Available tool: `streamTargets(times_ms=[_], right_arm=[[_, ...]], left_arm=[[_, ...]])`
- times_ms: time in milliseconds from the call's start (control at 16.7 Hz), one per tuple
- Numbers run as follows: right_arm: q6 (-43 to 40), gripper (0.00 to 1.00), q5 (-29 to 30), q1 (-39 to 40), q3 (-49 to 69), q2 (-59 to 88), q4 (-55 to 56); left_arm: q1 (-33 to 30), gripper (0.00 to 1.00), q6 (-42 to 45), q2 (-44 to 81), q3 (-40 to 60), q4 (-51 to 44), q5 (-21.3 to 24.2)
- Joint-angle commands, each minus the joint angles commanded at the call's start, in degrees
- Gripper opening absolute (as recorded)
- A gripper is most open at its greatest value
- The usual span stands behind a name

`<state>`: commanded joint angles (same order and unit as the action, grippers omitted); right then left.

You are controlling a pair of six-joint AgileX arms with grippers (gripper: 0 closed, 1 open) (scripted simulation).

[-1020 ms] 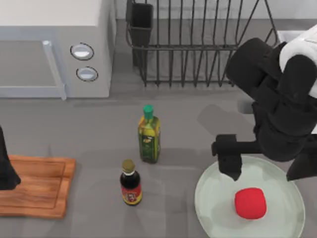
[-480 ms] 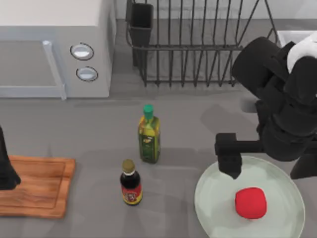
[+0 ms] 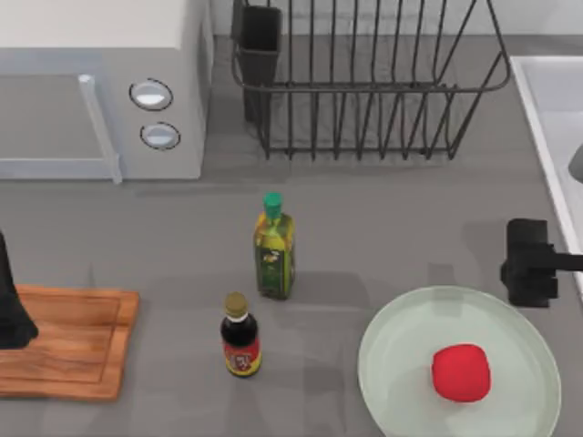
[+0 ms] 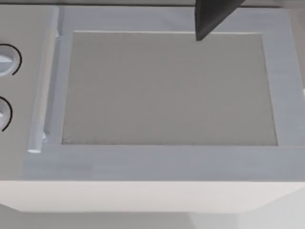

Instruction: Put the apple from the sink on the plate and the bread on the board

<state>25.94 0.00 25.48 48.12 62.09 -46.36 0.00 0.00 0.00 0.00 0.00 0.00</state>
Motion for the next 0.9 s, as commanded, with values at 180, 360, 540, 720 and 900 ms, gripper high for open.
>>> streamTargets(times_ms=[180,360,540,720,900], right_arm=[[-6.5,1.00,0.0,-6.3,-12.1,-17.5,11.6],[-13.1,1.00,0.0,-12.9,-24.7,-34.8,23.6],[-19.2,1.00,0.0,-18.8,-36.0,-49.1,34.5],[-23.7,1.00,0.0,-23.3,-44.4,-58.3,42.7],[-25.9,1.00,0.0,-25.4,-48.1,-62.0,46.3]], left_arm=[[0.0,1.00,0.0,0.0,0.0,0.0,0.0],[0.0,1.00,0.0,0.0,0.0,0.0,0.0],[0.0,1.00,0.0,0.0,0.0,0.0,0.0],[0.0,1.00,0.0,0.0,0.0,0.0,0.0],[0.0,1.00,0.0,0.0,0.0,0.0,0.0]])
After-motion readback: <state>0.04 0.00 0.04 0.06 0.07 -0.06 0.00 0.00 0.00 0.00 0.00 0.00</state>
